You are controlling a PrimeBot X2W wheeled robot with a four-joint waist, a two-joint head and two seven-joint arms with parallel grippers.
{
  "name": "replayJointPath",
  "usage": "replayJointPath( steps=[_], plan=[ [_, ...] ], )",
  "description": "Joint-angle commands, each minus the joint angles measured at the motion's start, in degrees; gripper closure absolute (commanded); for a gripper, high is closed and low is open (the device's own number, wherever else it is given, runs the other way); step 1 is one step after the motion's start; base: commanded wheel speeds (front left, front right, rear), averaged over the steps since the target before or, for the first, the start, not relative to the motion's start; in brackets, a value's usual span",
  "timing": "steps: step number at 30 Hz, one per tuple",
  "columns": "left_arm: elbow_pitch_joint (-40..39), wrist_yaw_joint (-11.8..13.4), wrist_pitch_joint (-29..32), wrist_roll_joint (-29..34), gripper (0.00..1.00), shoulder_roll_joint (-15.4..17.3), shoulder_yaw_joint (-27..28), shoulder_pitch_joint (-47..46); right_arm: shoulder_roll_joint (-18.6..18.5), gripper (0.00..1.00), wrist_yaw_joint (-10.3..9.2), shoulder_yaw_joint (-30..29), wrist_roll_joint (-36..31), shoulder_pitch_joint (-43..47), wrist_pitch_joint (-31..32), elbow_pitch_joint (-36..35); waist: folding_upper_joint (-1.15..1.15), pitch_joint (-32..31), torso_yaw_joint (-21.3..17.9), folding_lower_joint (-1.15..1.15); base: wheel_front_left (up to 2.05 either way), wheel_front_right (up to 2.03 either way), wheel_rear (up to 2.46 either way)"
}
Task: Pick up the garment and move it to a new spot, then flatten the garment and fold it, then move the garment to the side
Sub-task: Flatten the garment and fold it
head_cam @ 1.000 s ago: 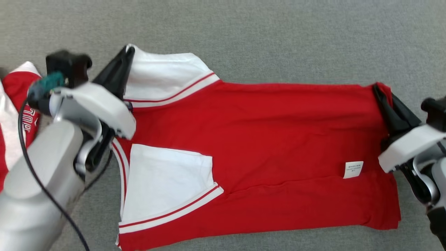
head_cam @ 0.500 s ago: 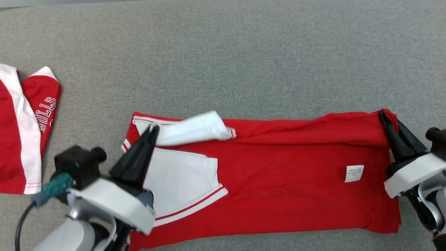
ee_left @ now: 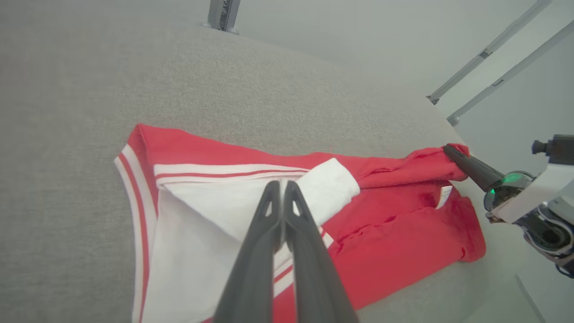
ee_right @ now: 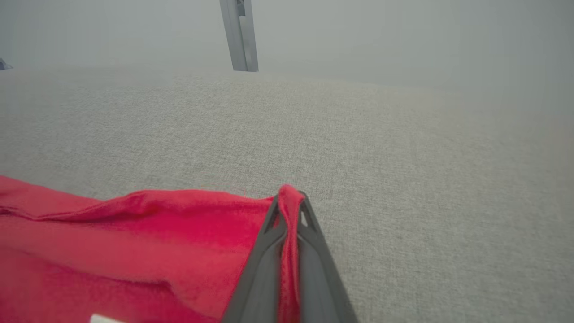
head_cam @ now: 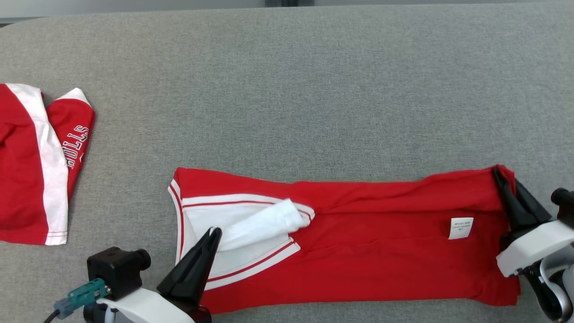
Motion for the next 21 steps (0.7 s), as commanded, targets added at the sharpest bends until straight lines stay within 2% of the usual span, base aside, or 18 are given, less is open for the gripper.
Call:
replayJointPath(
  steps=[1, 6, 9, 11, 12, 13, 14, 15, 16, 21],
  plan=[
    [0.9, -0.2, 0.0, -0.7, 1.00, -0.1, 0.0, 0.4, 0.1, 1.00, -0.04, -0.4, 0.5, 0.9, 0.5, -0.3, 0.00, -0.1, 0.2, 0.00, 0.00, 0.00, 0.00],
    [4.8, -1.6, 0.6, -3.2, 1.00, -1.5, -0.5, 1.2, 0.0, 1.00, -0.03, 0.9, 1.1, 4.2, 2.0, -2.1, 0.00, -0.5, 0.7, 0.00, 0.00, 0.00, 0.00],
    [8.0, -3.3, 1.1, -4.9, 1.00, -2.3, -0.7, 1.2, -0.1, 0.00, -0.04, 1.2, 2.0, 6.6, 3.4, -3.5, 0.00, -0.8, 0.8, 0.00, 0.00, 0.00, 0.00],
    [9.7, -3.9, 1.0, -5.7, 1.00, -2.9, -0.7, 1.4, 0.1, 0.00, -0.03, 1.1, 2.8, 8.3, 4.4, -4.5, 0.00, -1.0, 0.7, 0.00, 0.00, 0.00, 0.00],
    [10.4, -4.2, 0.9, -5.8, 0.77, -2.9, -0.7, 1.3, -0.1, 0.00, -0.03, 0.8, 2.8, 9.1, 4.7, -5.0, 0.00, -1.1, 0.8, 0.00, 0.00, 0.00, 0.00],
    [11.0, -4.3, 0.7, -6.1, 0.66, -3.1, -0.5, 1.2, 0.0, 0.00, -0.04, 0.6, 3.1, 10.0, 5.4, -5.5, 0.00, -1.3, 0.8, 0.00, 0.00, 0.00, 0.00],
    [11.5, -4.5, 0.6, -6.3, 0.46, -3.2, -0.4, 1.2, 0.3, 0.00, -0.03, 0.4, 3.1, 10.9, 5.8, -6.3, 0.00, -1.4, 0.8, 0.00, 0.00, 0.00, 0.00],
    [12.1, -4.3, 0.2, -6.2, 0.05, -3.2, 0.0, 1.1, 0.5, 0.00, -0.03, -0.1, 3.0, 11.6, 5.9, -7.2, 0.00, -1.5, 0.8, 0.00, 0.00, 0.00, 0.00],
    [12.5, -4.0, -0.4, -5.9, 0.00, -3.3, 0.4, 0.9, 0.8, 0.00, -0.03, -0.6, 3.2, 12.5, 6.4, -8.0, 0.00, -1.7, 0.7, 0.00, 0.00, 0.00, 0.00],
    [13.5, -3.0, -2.8, -4.8, 0.00, -3.5, 1.9, 0.4, 2.1, 0.00, -0.03, -2.7, 4.3, 15.7, 7.9, -12.1, 0.00, -2.4, 0.4, 0.00, 0.00, 0.00, 0.00]
  ],
)
